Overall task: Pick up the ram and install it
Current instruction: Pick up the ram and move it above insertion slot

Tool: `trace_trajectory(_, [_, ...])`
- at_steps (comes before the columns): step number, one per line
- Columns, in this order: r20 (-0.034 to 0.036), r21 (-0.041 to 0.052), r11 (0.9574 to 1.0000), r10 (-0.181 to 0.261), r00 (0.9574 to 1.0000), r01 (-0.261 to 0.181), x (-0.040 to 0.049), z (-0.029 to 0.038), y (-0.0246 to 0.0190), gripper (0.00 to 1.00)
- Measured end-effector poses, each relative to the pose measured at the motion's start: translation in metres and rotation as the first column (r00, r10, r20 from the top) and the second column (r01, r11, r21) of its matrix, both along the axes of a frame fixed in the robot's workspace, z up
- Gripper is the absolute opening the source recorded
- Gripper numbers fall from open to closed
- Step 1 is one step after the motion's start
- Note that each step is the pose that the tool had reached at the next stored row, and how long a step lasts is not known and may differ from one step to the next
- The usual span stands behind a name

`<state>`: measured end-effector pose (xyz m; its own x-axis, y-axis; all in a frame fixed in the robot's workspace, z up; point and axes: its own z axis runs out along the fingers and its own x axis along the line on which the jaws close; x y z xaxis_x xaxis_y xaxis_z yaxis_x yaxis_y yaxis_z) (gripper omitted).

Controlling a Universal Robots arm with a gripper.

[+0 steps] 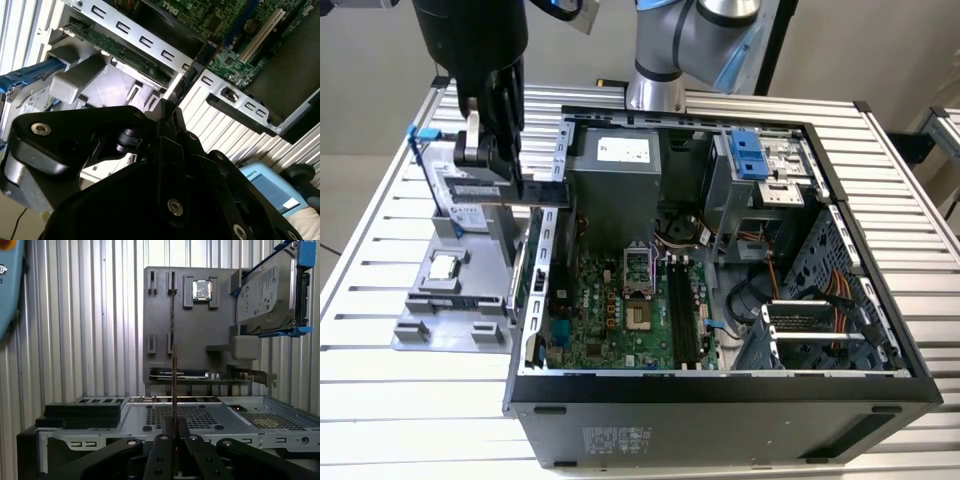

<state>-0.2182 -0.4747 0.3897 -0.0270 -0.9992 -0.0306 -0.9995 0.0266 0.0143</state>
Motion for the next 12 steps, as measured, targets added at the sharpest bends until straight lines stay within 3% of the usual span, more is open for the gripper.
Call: trace_trajectory(12, [0.0000, 0.0000, 1.0000, 0.000, 1.0000, 0.000, 0.0093, 0.0000, 0.0008, 0.00])
